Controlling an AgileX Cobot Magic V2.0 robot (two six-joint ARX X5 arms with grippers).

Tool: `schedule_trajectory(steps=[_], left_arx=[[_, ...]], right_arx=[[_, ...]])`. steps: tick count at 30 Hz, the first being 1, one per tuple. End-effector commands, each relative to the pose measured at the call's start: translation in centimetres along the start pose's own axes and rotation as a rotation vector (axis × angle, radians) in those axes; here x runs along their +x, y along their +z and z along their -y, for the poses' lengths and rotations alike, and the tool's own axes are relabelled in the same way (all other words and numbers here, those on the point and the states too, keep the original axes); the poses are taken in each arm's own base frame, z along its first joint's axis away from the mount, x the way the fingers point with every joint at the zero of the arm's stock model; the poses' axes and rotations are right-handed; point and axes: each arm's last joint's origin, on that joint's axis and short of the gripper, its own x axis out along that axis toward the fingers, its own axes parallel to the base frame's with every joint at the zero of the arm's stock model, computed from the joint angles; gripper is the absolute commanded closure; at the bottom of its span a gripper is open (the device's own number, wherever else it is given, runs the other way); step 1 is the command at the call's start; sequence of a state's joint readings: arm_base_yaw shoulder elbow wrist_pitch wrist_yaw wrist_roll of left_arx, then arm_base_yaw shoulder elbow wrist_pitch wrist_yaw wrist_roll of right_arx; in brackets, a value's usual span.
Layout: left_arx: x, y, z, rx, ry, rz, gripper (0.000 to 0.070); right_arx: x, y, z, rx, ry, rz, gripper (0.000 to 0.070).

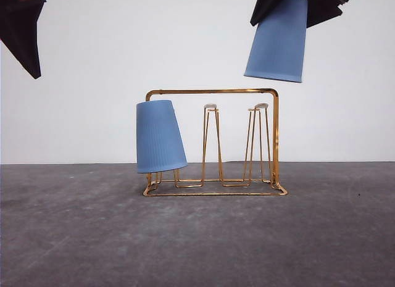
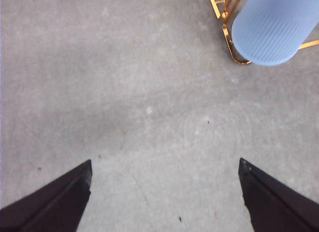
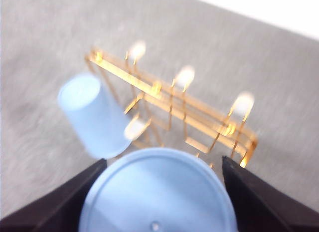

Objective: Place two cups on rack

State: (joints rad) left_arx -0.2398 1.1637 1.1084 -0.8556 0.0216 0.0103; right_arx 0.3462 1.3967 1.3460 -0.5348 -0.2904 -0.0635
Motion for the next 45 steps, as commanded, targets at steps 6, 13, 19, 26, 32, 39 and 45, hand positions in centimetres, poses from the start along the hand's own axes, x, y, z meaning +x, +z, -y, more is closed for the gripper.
schedule_trajectory(steps=[6, 13, 19, 26, 32, 39, 45], left_arx=[[-0.1, 0.6, 0.0, -0.002, 0.003, 0.043, 0.0145], [-0.1, 0.6, 0.0, -0.002, 0.003, 0.044, 0.0145], [-0.1, 0.6, 0.0, -0.002, 0.003, 0.044, 0.0145], [-0.1, 0.6, 0.0, -0.002, 0.003, 0.045, 0.0144], [-0.2, 0.7, -0.8, -0.029, 0.026, 0.058, 0.0145], [-0.3, 0.5, -3.2, -0.110, 0.090, 0.050, 0.0145], [-0.4, 0.3, -4.0, -0.142, 0.094, 0.047, 0.0144]], right_arx=[[4.3, -0.3, 1.3, -0.023, -0.057, -0.030, 0.0290], [10.1, -3.0, 2.8, 0.019, -0.047, -0.160, 0.0277], [11.5, -3.8, 3.2, 0.033, -0.038, -0.193, 0.0011], [9.5, -2.6, 3.1, 0.072, -0.053, -0.146, 0.0008], [3.7, -1.1, 2.3, 0.082, -0.082, -0.109, 0.0011], [-2.8, -2.3, 2.6, 0.114, -0.200, -0.076, 0.0011], [-5.5, -7.9, 2.8, 0.205, -0.267, -0.101, 0.0011]])
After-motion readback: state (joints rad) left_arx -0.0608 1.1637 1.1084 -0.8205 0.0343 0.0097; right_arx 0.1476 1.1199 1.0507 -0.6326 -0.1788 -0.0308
